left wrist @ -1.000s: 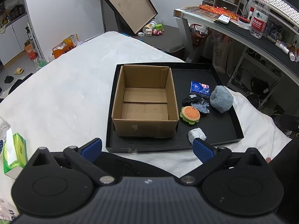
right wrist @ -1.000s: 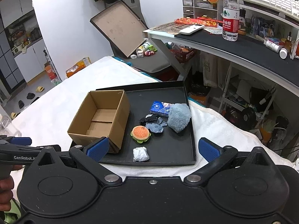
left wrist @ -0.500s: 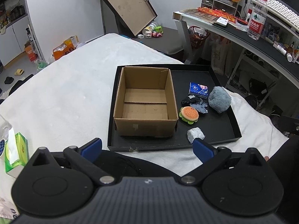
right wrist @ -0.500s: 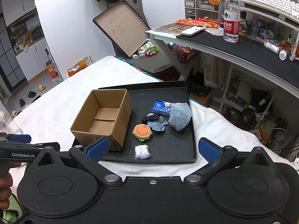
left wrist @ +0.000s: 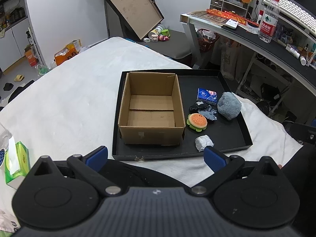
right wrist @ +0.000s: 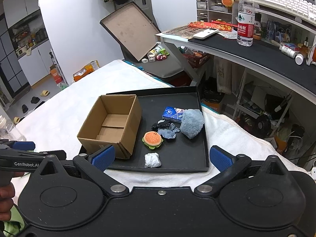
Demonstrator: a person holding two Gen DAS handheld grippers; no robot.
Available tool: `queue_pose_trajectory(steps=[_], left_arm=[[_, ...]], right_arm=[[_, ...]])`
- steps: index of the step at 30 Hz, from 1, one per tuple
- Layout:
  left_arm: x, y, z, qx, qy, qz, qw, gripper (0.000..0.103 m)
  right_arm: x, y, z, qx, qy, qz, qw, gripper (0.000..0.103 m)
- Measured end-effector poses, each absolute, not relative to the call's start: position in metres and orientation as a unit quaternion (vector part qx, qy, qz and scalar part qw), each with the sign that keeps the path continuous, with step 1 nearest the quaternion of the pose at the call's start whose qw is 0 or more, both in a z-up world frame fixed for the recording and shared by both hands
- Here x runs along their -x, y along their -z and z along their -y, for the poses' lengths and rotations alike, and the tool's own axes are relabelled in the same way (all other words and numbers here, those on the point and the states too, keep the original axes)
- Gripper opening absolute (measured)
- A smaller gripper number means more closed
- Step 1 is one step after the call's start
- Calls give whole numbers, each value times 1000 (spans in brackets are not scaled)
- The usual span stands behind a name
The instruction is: Organize soft objects
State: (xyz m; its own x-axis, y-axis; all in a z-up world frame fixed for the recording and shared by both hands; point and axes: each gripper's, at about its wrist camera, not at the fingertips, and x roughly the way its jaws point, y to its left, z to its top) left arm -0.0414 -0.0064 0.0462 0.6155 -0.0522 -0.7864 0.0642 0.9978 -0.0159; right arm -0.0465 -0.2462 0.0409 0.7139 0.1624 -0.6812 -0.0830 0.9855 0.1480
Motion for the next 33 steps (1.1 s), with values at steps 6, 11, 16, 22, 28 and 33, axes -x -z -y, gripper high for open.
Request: queue_pose_trajectory(steps=[6, 11, 16, 22, 28, 33], left_arm=[[42, -47, 7, -6, 33, -437, 899, 102], [41, -48, 9, -6, 37, -440, 897, 102], [38, -47, 10, -6, 40, -444, 895, 102], [32, -42, 9, -1, 38, -450, 892, 102], [25, -36, 11, -4, 35, -455, 890, 102], [16, -32, 12, -2, 36, -458, 888, 102]], right_arm=[[45, -41, 247, -51, -69, -375, 923, 103], [44, -39, 249, -52, -66, -378, 922, 103], [42, -36, 248, -53, -64, -382, 920, 103], [38, -31, 250, -52, -66, -388, 918, 103], [32, -23, 253, -58, -66, -398, 913, 103], [24, -17, 256, -62, -65, -404, 910, 103]])
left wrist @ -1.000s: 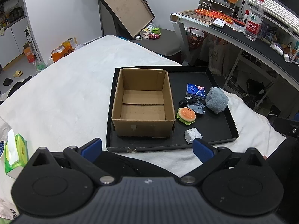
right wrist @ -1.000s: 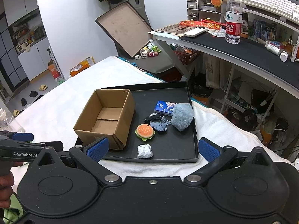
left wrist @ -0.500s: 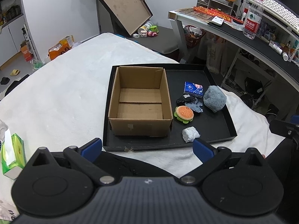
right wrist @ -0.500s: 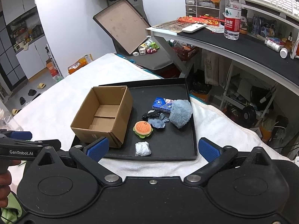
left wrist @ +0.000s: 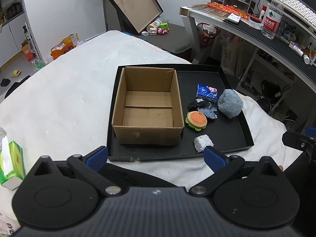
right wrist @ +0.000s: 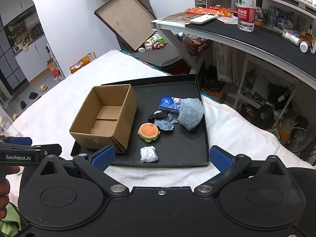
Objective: Organize soft objects
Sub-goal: 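Move the right tool to the blue plush ball and close on it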
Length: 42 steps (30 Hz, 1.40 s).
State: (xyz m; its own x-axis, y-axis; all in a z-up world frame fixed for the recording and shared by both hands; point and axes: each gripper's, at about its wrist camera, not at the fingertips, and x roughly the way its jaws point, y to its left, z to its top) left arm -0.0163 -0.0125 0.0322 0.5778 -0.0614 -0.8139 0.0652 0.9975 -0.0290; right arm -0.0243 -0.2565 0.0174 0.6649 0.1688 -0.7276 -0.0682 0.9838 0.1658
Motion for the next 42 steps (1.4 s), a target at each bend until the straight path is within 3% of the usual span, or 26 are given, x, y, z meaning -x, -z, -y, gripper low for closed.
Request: queue_pose_trajectory(steps=[42], left_arm=[[-89, 19, -16, 5, -46, -499, 866, 100]], right_arm=[[-97, 35, 294, -122, -41, -467, 875, 103]])
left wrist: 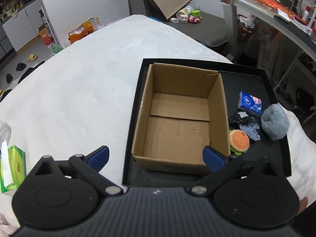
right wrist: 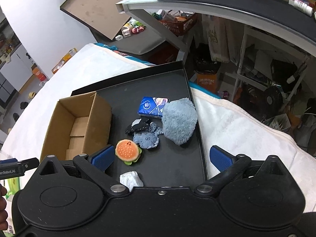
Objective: Organize soft objects
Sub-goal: 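Move the right tool to the blue plush ball and close on it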
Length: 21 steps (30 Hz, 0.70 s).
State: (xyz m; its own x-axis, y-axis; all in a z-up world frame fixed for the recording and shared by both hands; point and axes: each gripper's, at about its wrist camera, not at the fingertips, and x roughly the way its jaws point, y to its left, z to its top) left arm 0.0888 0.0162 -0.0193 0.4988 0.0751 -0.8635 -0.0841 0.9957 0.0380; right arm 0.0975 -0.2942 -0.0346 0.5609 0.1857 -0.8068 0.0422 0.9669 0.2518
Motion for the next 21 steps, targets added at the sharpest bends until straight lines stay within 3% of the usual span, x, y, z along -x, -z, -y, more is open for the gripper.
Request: queue_pose_trajectory(steps=[21], left_arm=[[-145, 42, -32, 12, -81, -535, 841, 100]], right_arm=[[-179, 63, 314, -169, -16, -501, 849, 103]])
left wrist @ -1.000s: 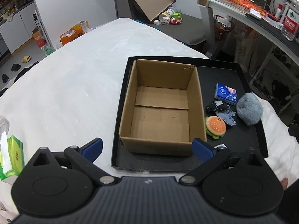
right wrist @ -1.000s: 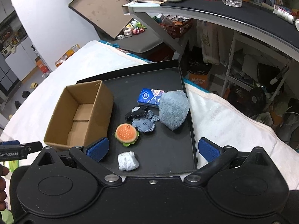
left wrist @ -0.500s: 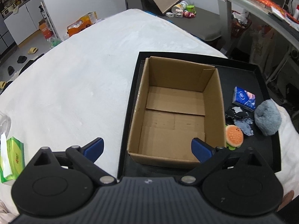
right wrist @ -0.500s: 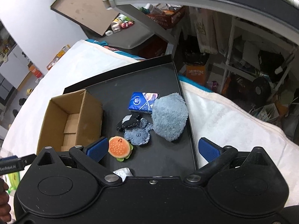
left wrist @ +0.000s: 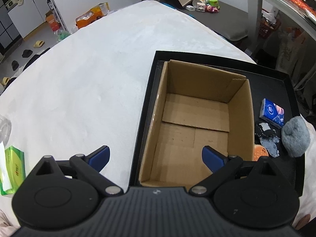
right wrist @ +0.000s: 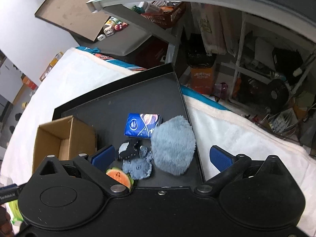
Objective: Organize soft objects
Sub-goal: 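Move the right tool to the blue plush ball and close on it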
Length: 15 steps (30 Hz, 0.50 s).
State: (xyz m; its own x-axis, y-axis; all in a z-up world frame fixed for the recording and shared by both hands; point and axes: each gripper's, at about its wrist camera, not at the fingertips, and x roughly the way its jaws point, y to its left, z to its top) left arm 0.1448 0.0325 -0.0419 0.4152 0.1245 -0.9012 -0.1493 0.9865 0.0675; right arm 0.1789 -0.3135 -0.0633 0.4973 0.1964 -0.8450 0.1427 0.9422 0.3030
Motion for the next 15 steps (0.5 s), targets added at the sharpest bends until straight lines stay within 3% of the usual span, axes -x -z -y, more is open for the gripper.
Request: queue_pose_trajectory(steps=[7, 15], left_arm=[[-158, 52, -34, 5, -87, -544, 835, 98], [-169, 59, -33, -12, -95, -552, 828, 89]], right_arm=[[-193, 89, 324, -204, -19, -510, 835, 103], [-205, 114, 333, -254, -32, -524, 812, 103]])
